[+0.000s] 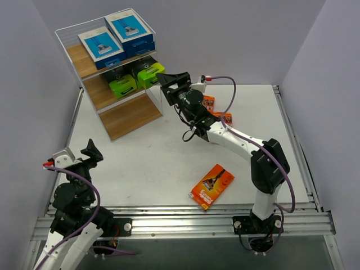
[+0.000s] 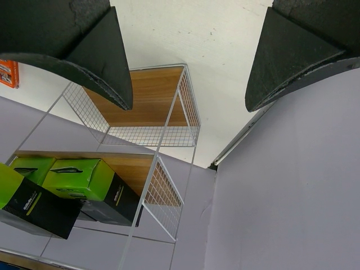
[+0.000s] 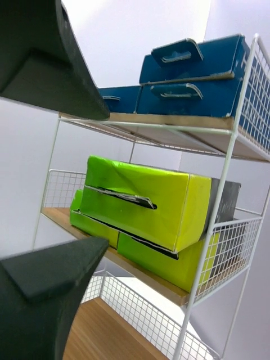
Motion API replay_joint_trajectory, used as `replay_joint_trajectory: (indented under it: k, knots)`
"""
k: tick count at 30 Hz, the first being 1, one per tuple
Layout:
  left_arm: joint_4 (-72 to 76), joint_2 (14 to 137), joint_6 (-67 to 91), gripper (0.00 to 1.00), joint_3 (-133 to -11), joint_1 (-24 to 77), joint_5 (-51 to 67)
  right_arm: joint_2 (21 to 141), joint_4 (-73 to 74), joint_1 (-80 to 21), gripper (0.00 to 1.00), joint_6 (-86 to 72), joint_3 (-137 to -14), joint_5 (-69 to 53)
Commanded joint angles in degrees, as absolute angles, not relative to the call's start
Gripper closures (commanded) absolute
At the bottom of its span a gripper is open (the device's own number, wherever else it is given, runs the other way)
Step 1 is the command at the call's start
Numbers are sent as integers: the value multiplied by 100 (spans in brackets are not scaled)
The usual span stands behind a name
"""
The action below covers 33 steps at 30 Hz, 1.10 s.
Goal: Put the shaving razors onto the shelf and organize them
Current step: Place the shaving razor onto shelf
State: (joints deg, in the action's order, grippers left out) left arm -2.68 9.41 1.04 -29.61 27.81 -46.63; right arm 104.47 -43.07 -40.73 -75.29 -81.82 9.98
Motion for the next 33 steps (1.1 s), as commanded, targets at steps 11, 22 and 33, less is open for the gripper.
replay_joint_trajectory:
  k: [11,22,33]
  knots:
    - [-220,932,88,11,-3138,2804,-4623,10046,-4676,-3955,72,-7514,-8209,721]
    - [-193,905,79,11,-3111,2812,-4623,10520,-4729,-3938,75,-7681,-8534,501]
    - [-167,844,79,11,-3102,2812,-4632,10828,-4702,-3946,75,-7726,-8859,440]
